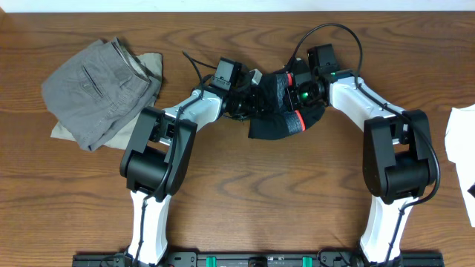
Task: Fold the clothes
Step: 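Grasp the folded bundle's sides with both grippers and lift it, then carry the bundle with the left gripper onto the grey pants pile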
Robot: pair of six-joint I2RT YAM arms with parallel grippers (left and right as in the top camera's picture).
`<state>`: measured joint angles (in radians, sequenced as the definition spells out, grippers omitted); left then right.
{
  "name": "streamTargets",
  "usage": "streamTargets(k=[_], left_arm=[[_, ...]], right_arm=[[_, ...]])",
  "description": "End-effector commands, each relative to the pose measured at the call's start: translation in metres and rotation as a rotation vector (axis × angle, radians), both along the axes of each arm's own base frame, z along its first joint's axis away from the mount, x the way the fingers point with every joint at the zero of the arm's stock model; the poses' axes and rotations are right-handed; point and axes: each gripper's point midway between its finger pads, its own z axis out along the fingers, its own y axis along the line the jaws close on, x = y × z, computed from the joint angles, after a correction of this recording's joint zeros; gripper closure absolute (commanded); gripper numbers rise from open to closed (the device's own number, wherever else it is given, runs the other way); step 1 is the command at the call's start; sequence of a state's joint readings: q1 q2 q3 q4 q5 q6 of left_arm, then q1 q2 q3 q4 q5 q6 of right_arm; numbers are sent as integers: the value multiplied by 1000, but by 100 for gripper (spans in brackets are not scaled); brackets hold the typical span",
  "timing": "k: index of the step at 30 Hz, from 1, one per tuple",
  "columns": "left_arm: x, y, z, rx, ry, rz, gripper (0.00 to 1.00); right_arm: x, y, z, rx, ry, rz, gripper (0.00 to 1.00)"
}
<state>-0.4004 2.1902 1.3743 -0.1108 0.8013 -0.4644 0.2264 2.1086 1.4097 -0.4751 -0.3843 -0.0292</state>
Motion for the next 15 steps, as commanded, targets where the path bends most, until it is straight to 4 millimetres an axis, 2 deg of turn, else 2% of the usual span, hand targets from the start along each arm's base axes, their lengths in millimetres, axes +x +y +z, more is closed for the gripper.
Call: streamTargets(k=[1, 4, 7, 11, 15], left_arm=[[0, -2, -5, 5, -4, -7, 94], [-3, 7, -1, 21, 6, -12, 94], [-6, 18, 15, 38, -36, -46, 94], [1, 42, 65, 32, -146, -49, 94], [22, 85, 126, 12, -285, 42, 94]], right_arm=[[-15, -10, -29, -58, 85, -25, 99], [-21, -20, -18, -66, 122, -44, 99], [-20, -32, 9, -64, 87, -49, 99], [-7, -47, 77, -33, -64, -90, 99], [0, -52, 148, 0, -250, -106, 98]])
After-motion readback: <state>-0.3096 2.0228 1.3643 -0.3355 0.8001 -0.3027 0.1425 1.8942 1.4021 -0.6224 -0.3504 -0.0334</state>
